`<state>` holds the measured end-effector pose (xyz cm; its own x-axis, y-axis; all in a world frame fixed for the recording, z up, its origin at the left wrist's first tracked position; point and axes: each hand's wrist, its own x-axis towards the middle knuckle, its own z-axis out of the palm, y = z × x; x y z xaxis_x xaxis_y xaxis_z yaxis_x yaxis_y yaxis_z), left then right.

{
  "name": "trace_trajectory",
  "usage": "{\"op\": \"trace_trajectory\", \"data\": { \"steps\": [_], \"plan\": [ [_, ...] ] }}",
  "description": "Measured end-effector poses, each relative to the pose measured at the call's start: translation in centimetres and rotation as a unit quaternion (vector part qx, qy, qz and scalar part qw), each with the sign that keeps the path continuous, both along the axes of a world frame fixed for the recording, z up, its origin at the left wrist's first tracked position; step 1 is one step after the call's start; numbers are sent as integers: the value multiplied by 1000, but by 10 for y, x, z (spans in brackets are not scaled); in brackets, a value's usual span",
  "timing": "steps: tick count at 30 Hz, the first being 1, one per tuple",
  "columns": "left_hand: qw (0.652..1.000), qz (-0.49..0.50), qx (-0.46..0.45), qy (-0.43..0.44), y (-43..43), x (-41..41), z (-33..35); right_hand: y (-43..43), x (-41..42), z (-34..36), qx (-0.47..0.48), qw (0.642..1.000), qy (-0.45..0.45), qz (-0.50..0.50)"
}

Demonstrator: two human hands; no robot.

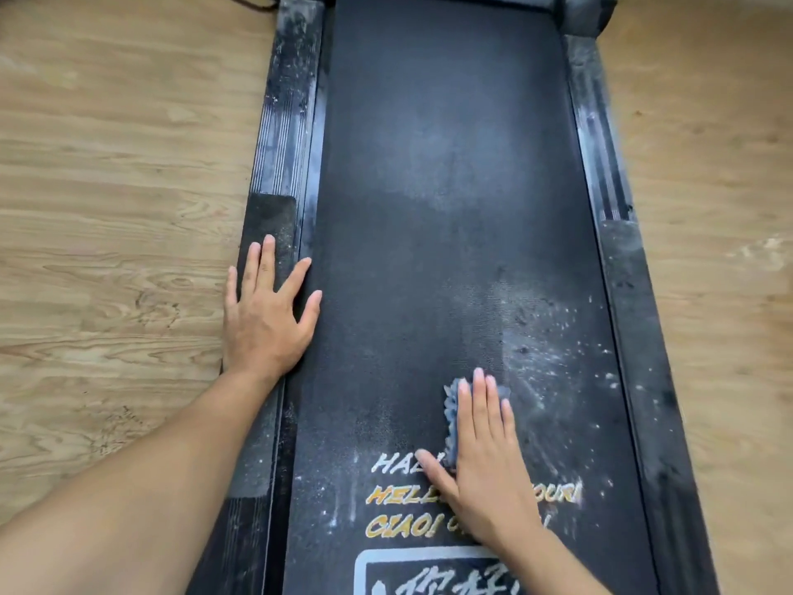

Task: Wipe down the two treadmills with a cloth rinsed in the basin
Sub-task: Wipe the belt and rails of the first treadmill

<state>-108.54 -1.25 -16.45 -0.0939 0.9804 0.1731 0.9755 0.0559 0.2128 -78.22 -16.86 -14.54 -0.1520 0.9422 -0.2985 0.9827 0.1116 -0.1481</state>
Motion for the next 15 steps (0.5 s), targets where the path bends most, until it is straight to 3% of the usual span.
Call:
{"op": "trace_trajectory", "data": {
  "steps": [3, 11, 15],
  "plan": [
    [1000, 1, 4, -13, 2, 2, 2, 6, 4, -4, -1, 1000, -17, -21],
    [1000, 4, -12, -8, 1, 3, 1, 258, 29, -1, 34, 994, 1, -106],
    [1000, 8, -20, -5, -1, 1, 3, 177, 26, -6, 28, 997, 4, -75]
  ]
}}
